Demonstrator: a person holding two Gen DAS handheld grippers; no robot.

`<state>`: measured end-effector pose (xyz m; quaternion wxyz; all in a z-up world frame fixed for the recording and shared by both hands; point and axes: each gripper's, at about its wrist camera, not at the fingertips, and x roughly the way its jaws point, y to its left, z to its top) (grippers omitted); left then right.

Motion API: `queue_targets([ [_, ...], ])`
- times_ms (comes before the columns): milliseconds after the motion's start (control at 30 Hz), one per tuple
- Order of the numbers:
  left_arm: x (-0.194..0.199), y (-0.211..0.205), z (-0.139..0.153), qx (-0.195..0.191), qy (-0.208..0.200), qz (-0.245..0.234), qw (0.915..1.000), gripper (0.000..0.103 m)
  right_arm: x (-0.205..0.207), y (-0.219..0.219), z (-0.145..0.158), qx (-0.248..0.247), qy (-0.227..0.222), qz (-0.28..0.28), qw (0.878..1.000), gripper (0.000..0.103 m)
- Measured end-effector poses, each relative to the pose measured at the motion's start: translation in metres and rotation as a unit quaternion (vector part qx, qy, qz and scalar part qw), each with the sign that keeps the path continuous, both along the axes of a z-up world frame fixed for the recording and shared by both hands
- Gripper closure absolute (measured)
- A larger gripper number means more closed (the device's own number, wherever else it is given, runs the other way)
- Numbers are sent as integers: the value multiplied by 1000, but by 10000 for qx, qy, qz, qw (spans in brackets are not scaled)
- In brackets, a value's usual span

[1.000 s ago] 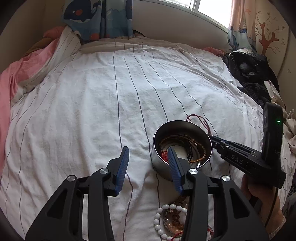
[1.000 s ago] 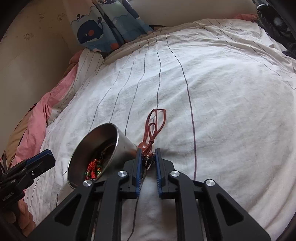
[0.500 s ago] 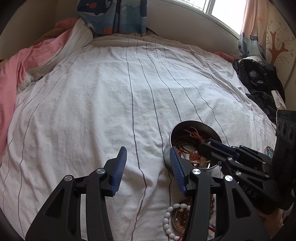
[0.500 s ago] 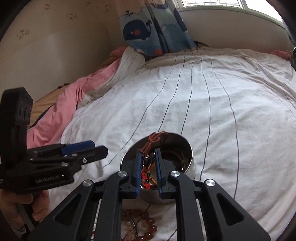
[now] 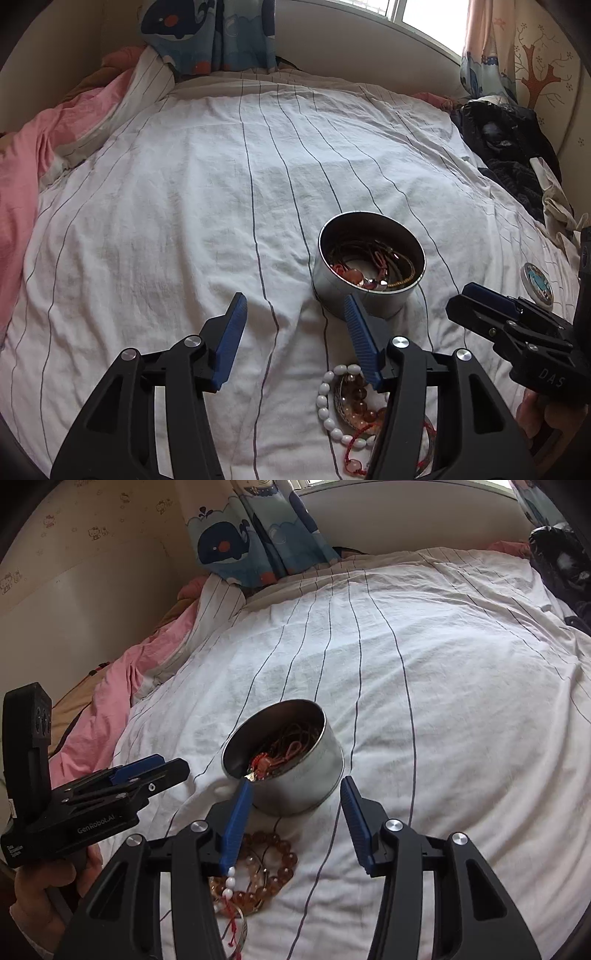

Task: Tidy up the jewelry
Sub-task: 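Move both open grippers back to the bracelet pile beside the tin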

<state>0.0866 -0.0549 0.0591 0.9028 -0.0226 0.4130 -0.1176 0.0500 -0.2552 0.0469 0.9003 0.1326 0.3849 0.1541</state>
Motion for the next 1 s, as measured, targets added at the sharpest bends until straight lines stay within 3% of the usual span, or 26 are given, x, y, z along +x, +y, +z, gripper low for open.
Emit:
queue_targets([
  [200, -34, -5, -18, 290, 111, -251, 9992, 45, -52, 8, -22, 18, 274, 25, 9996, 53],
  [400, -52, -3, -30, 485, 11, -403, 9980, 43, -58, 12, -30, -5, 287, -35, 9996, 49],
  [867, -48, 16, -38, 31, 209, -515, 9985, 40, -55, 21, -37, -286, 301, -37, 9991, 48],
  [1000, -53, 10, -37, -5, 152, -756, 9970, 40, -53, 16, -37, -237, 349, -108, 9990, 48],
])
